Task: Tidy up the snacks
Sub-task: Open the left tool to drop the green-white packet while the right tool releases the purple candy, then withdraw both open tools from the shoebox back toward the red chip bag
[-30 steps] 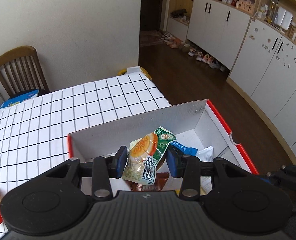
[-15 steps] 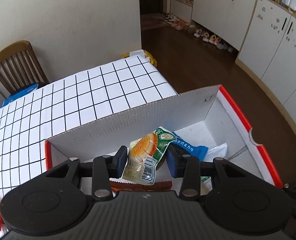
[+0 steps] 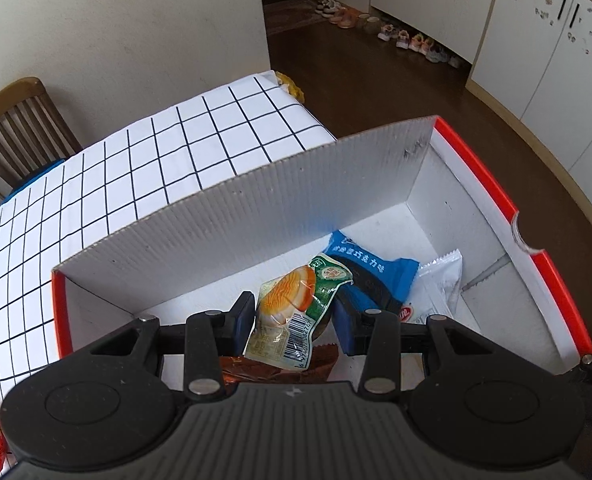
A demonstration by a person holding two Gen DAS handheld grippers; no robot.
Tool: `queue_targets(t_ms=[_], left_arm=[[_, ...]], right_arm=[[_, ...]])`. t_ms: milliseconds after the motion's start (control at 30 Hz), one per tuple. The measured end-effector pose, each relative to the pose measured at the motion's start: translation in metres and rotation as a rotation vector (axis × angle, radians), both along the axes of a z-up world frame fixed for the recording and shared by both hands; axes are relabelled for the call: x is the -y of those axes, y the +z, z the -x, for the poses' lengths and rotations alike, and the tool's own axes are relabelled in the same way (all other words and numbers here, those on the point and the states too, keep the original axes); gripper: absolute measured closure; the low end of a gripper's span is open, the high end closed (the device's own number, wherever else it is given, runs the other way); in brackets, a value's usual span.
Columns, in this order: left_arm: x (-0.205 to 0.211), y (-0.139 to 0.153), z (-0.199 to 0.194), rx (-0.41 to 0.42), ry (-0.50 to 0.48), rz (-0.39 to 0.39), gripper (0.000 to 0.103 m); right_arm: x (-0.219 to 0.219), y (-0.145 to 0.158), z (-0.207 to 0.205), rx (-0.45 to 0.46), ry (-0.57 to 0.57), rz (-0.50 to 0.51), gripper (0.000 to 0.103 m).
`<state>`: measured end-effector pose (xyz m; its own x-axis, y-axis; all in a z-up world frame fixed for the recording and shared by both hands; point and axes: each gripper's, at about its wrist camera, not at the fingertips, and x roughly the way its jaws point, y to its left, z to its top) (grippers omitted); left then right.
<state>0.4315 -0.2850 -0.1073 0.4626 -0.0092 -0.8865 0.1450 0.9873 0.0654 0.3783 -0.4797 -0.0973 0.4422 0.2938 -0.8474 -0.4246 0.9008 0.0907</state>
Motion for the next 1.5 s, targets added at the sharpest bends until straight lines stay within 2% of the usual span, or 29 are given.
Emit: queue_targets(t_ms=[300,433,467,900,1500], left_arm=[[0.002,-0.005,0.005,-0.019,-0.005,-0.004,0.061],[0.003,0.003,0.01,0.012,-0.014,0.006,0.047],[0.003,0.006,0.012,0.021,-0.015,0.011,0.046],[-0.009,0.039,0.045,0.096,0.006,0.053,0.045],[-0.062,0.084,0.11,0.208,0.086,0.137,0.045]], right_arm=[[0.003,-0.005,0.002,-0.019,-0.003,0.007,0.083],[0.004,-0.004,0.004,-0.022,-0.007,0.002,0.08],[0.004,-0.004,0.004,-0.022,-0.007,0.001,0.08],[0.009,0.018,0.018,0.016,-0.005,-0.041,0.069],[0.004,0.064,0.045,0.115,0.018,-0.096,0.054]])
